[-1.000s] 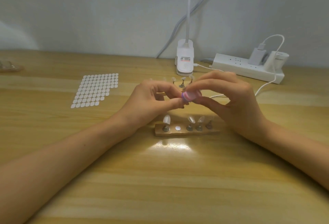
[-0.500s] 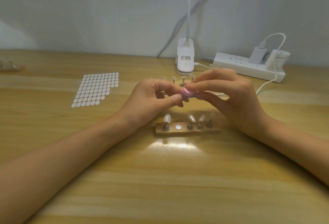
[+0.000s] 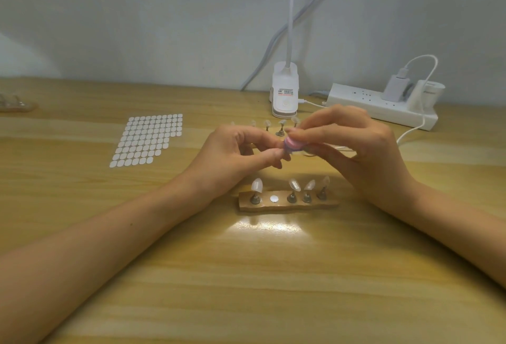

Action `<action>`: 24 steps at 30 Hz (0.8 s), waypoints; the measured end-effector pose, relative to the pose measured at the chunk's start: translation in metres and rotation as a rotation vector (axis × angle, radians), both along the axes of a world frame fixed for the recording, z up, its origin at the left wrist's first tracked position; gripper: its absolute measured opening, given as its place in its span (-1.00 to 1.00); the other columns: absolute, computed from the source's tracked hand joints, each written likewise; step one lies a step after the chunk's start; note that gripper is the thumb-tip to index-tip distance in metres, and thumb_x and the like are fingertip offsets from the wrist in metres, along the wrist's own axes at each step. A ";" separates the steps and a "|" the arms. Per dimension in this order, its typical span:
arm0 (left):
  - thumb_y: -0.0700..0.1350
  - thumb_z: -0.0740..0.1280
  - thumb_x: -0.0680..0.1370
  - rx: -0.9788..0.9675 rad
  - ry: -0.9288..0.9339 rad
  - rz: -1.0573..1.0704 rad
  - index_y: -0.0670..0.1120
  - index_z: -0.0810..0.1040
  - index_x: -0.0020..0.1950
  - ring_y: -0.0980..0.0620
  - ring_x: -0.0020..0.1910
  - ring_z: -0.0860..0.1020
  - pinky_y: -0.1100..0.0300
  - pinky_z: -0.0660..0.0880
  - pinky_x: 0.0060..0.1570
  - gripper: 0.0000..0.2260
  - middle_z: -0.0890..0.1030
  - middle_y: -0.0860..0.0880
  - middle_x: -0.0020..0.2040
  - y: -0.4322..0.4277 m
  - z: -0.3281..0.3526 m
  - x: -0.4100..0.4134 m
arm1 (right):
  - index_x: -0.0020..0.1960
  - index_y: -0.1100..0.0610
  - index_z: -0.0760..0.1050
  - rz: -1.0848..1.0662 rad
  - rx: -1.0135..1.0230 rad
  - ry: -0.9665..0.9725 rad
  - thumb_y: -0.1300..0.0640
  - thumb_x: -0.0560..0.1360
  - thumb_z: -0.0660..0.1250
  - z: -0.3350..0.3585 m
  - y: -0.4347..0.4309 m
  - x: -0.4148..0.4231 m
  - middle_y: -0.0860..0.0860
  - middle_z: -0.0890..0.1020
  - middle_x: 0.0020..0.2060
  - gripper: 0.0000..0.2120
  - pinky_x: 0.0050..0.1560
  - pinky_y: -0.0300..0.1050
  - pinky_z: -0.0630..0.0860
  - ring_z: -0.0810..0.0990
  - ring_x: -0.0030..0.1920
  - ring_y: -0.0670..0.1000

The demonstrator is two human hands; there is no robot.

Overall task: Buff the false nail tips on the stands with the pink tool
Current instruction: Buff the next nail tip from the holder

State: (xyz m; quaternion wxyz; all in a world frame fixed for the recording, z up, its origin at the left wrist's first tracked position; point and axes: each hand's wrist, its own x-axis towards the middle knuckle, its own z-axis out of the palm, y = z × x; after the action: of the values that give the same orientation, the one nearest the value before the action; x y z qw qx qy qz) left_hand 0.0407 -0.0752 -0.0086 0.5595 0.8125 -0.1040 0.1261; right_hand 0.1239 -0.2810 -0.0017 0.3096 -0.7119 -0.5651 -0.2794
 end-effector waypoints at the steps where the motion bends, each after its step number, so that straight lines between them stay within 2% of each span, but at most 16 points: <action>1: -0.14 0.45 0.55 0.008 0.000 0.000 0.00 0.71 -0.14 0.13 -0.53 0.34 0.34 0.32 -0.44 -0.90 0.61 0.18 -0.43 0.000 0.000 -0.001 | 0.11 0.18 0.68 0.006 -0.010 -0.013 0.21 0.51 0.44 0.000 0.001 0.000 0.02 0.67 -0.02 -0.82 0.06 0.14 0.51 0.63 0.02 0.00; 2: -0.13 0.45 0.56 0.013 0.003 0.006 0.01 0.70 -0.15 0.16 -0.53 0.35 0.35 0.32 -0.46 -0.89 0.61 0.17 -0.44 0.000 0.001 -0.001 | 0.11 0.16 0.68 0.007 -0.017 -0.026 0.20 0.52 0.43 0.000 0.001 0.000 0.00 0.66 -0.01 -0.82 0.08 0.10 0.50 0.61 0.02 -0.03; 3: -0.12 0.45 0.55 0.012 0.004 0.013 0.01 0.71 -0.15 0.08 -0.50 0.41 0.26 0.39 -0.43 -0.90 0.64 0.13 -0.39 -0.001 0.001 -0.001 | 0.11 0.16 0.68 0.002 -0.014 -0.030 0.20 0.52 0.43 0.000 0.001 0.000 -0.01 0.66 -0.02 -0.82 0.08 0.09 0.49 0.61 0.02 -0.04; 5: -0.11 0.46 0.55 0.002 0.006 0.014 0.01 0.73 -0.11 -0.22 -0.38 0.51 -0.03 0.52 -0.29 -0.93 0.70 0.03 -0.29 -0.001 0.001 0.000 | 0.10 0.18 0.68 -0.006 0.011 -0.006 0.21 0.52 0.43 0.001 -0.001 0.001 0.03 0.67 -0.03 -0.83 0.05 0.15 0.52 0.63 0.00 -0.02; 6: -0.12 0.45 0.55 -0.001 0.005 0.007 0.01 0.73 -0.11 -0.20 -0.41 0.50 0.01 0.51 -0.34 -0.93 0.69 0.06 -0.32 0.000 0.000 0.000 | 0.10 0.19 0.68 -0.002 0.014 -0.001 0.21 0.52 0.44 0.001 -0.001 0.001 0.04 0.67 -0.03 -0.83 0.04 0.16 0.53 0.63 0.00 -0.01; 8: -0.13 0.45 0.56 0.008 0.000 -0.001 0.00 0.71 -0.14 0.16 -0.56 0.36 0.32 0.33 -0.51 -0.91 0.61 0.16 -0.43 0.002 -0.002 0.000 | 0.11 0.16 0.68 0.013 -0.006 -0.020 0.21 0.52 0.44 0.000 0.000 0.000 0.03 0.67 -0.03 -0.82 0.04 0.13 0.51 0.63 0.01 -0.01; 9: -0.13 0.45 0.56 0.009 0.002 -0.001 -0.01 0.71 -0.15 0.22 -0.57 0.30 0.39 0.27 -0.51 -0.90 0.60 0.17 -0.44 0.002 -0.002 0.001 | 0.11 0.16 0.68 0.011 -0.013 -0.026 0.21 0.52 0.44 0.000 0.001 0.000 0.02 0.67 -0.03 -0.82 0.05 0.13 0.51 0.63 0.01 -0.01; 12: -0.12 0.46 0.54 -0.035 0.013 -0.012 0.01 0.73 -0.14 0.22 -0.55 0.29 0.42 0.26 -0.52 -0.92 0.67 0.07 -0.31 0.001 -0.002 0.001 | 0.11 0.20 0.67 -0.009 0.006 -0.003 0.24 0.50 0.45 0.000 -0.001 0.002 0.03 0.67 -0.04 -0.81 0.01 0.18 0.54 0.64 -0.01 0.00; 16: -0.12 0.46 0.54 -0.021 0.019 -0.025 0.00 0.73 -0.12 0.14 -0.52 0.34 0.36 0.28 -0.51 -0.93 0.69 0.04 -0.28 0.002 -0.002 0.000 | 0.11 0.21 0.66 0.013 0.011 0.027 0.21 0.51 0.43 0.000 -0.003 0.001 0.06 0.67 -0.04 -0.81 0.01 0.17 0.55 0.64 0.00 0.01; 18: -0.12 0.46 0.55 -0.005 0.013 -0.021 0.00 0.73 -0.10 0.09 -0.48 0.37 0.31 0.31 -0.47 -0.93 0.68 0.08 -0.31 0.002 -0.002 0.001 | 0.11 0.19 0.67 0.016 0.003 0.011 0.23 0.51 0.44 -0.001 -0.003 -0.002 0.06 0.67 -0.04 -0.81 0.03 0.17 0.53 0.63 0.00 0.00; 21: -0.12 0.44 0.56 0.002 0.012 -0.020 0.02 0.70 -0.15 0.22 -0.54 0.34 0.38 0.30 -0.49 -0.89 0.60 0.17 -0.45 0.002 -0.003 0.002 | 0.12 0.15 0.67 0.022 -0.021 -0.028 0.24 0.50 0.46 -0.001 -0.001 -0.002 0.02 0.67 -0.03 -0.80 0.07 0.12 0.48 0.62 0.01 -0.02; 24: -0.10 0.46 0.54 -0.032 0.019 -0.011 0.02 0.73 -0.11 0.03 -0.43 0.41 0.25 0.36 -0.39 -0.94 0.69 0.06 -0.30 0.002 -0.003 0.002 | 0.11 0.18 0.67 -0.003 0.008 -0.009 0.22 0.50 0.45 0.001 -0.001 0.001 0.05 0.68 -0.04 -0.81 0.04 0.13 0.51 0.63 -0.01 -0.01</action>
State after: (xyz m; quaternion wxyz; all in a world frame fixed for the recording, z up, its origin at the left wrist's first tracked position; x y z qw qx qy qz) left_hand 0.0427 -0.0730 -0.0114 0.5740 0.8041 -0.1012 0.1169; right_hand 0.1250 -0.2824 -0.0009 0.3094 -0.7103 -0.5643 -0.2851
